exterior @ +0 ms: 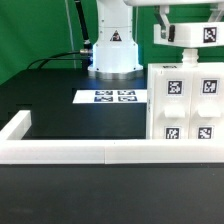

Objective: Assemble cabinet

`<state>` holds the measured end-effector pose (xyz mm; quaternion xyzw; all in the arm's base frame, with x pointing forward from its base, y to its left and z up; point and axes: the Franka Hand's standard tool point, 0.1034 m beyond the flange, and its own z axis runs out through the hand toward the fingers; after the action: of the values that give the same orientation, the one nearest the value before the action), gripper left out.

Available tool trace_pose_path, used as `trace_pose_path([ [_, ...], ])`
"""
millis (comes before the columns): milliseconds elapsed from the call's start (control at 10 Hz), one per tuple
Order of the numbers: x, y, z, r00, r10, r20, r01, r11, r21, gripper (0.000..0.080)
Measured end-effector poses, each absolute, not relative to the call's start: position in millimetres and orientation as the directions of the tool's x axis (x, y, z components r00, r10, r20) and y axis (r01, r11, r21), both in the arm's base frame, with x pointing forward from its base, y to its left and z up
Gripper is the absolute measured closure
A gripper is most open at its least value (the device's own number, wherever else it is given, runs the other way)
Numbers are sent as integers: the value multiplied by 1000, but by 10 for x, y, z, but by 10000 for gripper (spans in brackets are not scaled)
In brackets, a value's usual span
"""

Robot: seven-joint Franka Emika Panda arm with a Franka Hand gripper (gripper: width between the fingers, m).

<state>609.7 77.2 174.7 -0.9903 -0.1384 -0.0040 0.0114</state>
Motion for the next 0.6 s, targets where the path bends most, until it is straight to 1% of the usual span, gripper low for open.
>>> trace_pose_path([
  [300,6102,747,1691,960,278,16,278,-960,-19,240],
  [600,6146,750,1686,956,293,37,293,-956,-13,240],
])
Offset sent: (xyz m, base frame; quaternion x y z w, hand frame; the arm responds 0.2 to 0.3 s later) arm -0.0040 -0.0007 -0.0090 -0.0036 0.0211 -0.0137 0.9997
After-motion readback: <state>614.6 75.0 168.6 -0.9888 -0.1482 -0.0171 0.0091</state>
